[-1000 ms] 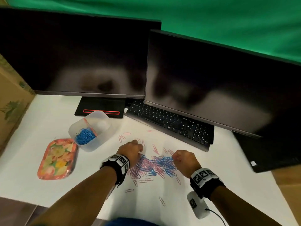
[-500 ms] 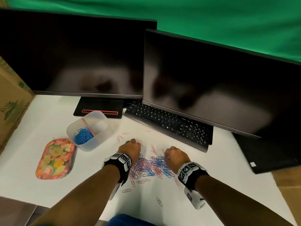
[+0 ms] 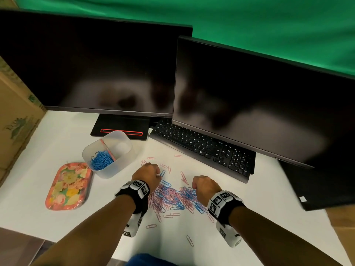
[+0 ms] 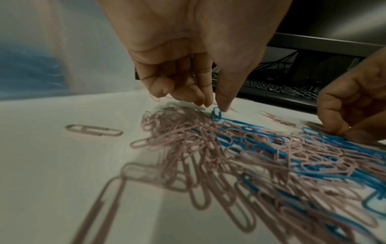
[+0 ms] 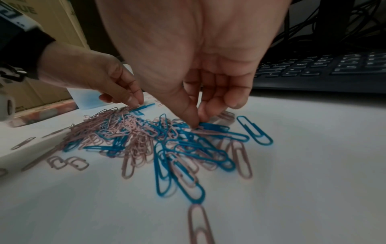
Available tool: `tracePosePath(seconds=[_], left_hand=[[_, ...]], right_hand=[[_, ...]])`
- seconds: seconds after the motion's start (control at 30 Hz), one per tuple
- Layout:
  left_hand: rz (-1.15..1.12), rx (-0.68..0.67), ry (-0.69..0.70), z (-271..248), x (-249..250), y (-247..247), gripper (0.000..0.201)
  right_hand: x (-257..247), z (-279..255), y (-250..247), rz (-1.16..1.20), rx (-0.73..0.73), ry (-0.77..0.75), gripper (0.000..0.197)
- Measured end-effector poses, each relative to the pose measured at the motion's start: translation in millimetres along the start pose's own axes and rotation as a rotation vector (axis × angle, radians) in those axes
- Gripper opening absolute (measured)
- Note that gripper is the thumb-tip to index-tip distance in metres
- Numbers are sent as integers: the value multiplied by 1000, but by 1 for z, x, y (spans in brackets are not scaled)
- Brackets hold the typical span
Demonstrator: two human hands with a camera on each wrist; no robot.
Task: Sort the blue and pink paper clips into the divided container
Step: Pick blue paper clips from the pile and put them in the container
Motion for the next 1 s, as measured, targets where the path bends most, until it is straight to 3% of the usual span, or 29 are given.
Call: tracePosePath(seconds=[0.3,0.47,0.53,0.67,0.77,0.83,0.93,1.0], left_hand=[[207,-60,9,9,15,3,30],[181,-64,57,6,16,2,22],[26,-24,91,1,15,-4,7],[-334,-1,129,-2,4,-10,16],[-735,-145,1,1,-7,-8,33],[-1015,-225,-127,-1,-8,-8,29],[-1247,-254,-285,-7,-4,-12,32],[-1312,-250,-357,-10,-2,-11,32]], right_hand=[[6,-2,7,96,11,23,42],[22,-3,5,299,118,-8,24],[30,-5,1,418,185,-22,19],[45,-5,-3,832,265,21,19],[44,-6,-5,1327,232,93,21],[41,-8,-8,1498,221,141,24],[41,-7,-7,1563,224,217,23],[41,-4,-6,1392,218,219,23]])
Point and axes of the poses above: each hand's wrist, its own z-axis towards the middle knuckle, its own y-axis out of the palm, x = y × z, the point moved 3 cm from there along z, towards the middle knuckle, and after that the axes turned 7 degrees about -y, right-handed, at the moved point
